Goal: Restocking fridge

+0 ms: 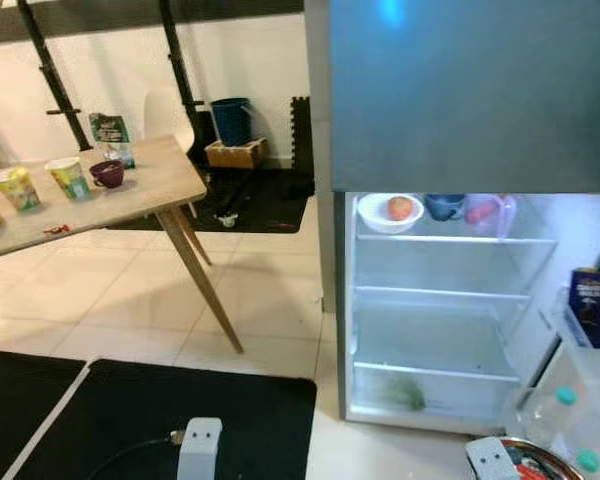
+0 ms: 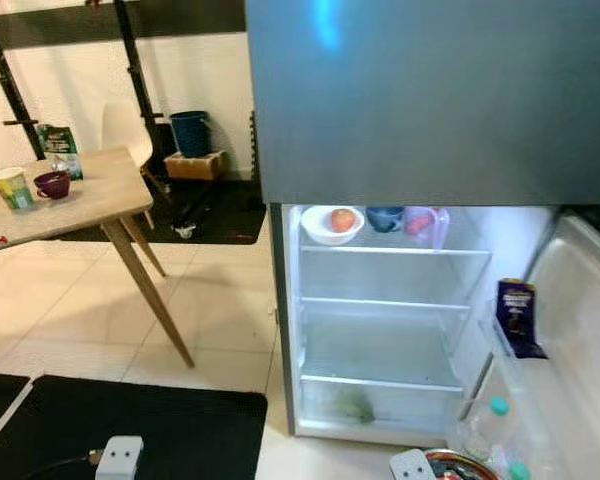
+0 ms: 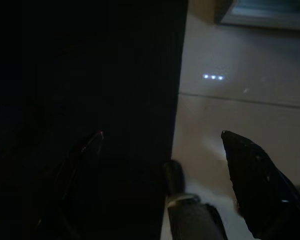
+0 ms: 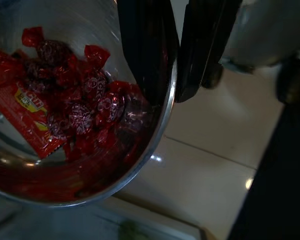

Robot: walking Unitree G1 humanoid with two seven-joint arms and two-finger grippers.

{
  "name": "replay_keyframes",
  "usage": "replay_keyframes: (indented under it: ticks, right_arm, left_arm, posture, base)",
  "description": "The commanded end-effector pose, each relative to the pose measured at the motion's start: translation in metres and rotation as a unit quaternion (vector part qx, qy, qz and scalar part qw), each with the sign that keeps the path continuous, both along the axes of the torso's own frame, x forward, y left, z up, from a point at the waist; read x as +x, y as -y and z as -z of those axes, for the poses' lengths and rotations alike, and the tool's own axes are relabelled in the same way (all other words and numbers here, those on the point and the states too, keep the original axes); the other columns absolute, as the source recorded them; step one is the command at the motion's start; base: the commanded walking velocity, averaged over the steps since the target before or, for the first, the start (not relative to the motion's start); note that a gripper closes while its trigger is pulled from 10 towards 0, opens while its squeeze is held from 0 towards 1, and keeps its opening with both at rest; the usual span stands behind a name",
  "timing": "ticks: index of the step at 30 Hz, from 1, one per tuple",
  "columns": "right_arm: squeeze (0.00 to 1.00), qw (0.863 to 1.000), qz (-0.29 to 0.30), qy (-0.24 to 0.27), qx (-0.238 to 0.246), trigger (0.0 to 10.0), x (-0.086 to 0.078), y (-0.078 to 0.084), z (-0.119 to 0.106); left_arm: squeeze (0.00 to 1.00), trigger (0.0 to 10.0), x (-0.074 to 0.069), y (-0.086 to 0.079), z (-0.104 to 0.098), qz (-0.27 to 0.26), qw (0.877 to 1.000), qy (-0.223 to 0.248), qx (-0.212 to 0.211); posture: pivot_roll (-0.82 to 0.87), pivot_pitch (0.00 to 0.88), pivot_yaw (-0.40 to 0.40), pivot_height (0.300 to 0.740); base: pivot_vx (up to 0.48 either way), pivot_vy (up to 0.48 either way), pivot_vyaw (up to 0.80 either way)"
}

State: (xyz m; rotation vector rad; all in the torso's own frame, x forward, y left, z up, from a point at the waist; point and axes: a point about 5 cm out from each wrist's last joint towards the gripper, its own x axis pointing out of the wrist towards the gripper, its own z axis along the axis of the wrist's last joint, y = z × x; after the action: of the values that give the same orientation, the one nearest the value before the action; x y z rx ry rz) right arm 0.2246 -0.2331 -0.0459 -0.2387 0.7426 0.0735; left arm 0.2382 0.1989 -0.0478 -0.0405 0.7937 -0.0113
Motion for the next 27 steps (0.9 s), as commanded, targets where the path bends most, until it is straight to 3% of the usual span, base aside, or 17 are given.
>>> replay_keyframes:
  ticks: [1, 27]
  right_arm:
    - [0.0, 1.0, -0.002, 0.003, 0.005, 10.0, 0.0002, -0.0039, 0.0005]
    - [0.0, 1.0, 0.004, -0.003, 0.011, 10.0, -0.0006, -0.0054, 0.002]
  left_arm:
    - [0.0, 10.0, -0.0048, -0.0026, 0.0034, -0.005, 1.0, -0.013, 0.003]
    - [0.0, 10.0, -0.001, 0.0, 0.0004, 0.01, 1.0, -0.003, 0.011]
  posture:
    - [-0.13, 0.104, 0.044, 0.74]
    - [-0.12, 0.101, 0.041, 0.74]
  base:
    - [0.0, 0.0, 0.0]
    - [0.0, 0.0, 0.0]
